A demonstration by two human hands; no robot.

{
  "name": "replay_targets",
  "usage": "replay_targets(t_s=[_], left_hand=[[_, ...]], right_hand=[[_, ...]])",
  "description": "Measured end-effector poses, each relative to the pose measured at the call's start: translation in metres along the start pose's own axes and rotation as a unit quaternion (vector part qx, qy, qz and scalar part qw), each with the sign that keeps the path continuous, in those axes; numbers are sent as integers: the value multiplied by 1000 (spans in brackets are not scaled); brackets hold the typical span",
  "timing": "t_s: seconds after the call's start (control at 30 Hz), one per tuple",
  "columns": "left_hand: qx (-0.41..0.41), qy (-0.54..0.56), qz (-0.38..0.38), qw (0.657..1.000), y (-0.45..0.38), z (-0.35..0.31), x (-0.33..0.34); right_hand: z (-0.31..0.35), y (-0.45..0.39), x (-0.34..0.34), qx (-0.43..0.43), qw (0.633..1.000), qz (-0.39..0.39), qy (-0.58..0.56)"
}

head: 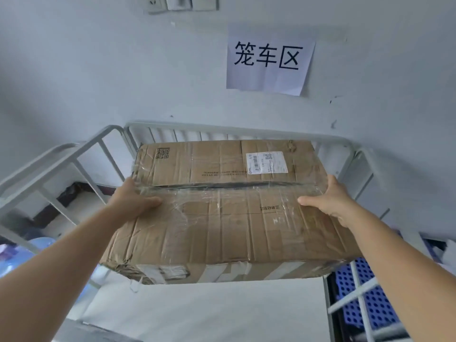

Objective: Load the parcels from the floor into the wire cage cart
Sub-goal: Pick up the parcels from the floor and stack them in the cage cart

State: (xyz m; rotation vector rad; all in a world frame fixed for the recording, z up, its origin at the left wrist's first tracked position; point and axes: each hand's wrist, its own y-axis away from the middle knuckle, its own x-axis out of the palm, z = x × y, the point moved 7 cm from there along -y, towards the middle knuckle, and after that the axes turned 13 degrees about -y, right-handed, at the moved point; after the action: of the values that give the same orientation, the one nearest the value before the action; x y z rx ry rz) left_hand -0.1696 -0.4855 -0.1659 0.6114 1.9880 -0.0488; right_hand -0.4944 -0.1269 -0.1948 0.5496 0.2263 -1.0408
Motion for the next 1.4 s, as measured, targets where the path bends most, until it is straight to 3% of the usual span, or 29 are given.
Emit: replay_targets(t_s=[0.43,0.83,1.4], left_hand=[[34,7,160,986,-137,13,157],[-9,-29,243,969,-208,29,285],[-9,-107,196,975,-306,55,451]], right_hand=[[-100,-50,16,163,984,-58,46],[-203,-140,54,254,965,-28,51],[-344,-293,123,262,963,-50,44]])
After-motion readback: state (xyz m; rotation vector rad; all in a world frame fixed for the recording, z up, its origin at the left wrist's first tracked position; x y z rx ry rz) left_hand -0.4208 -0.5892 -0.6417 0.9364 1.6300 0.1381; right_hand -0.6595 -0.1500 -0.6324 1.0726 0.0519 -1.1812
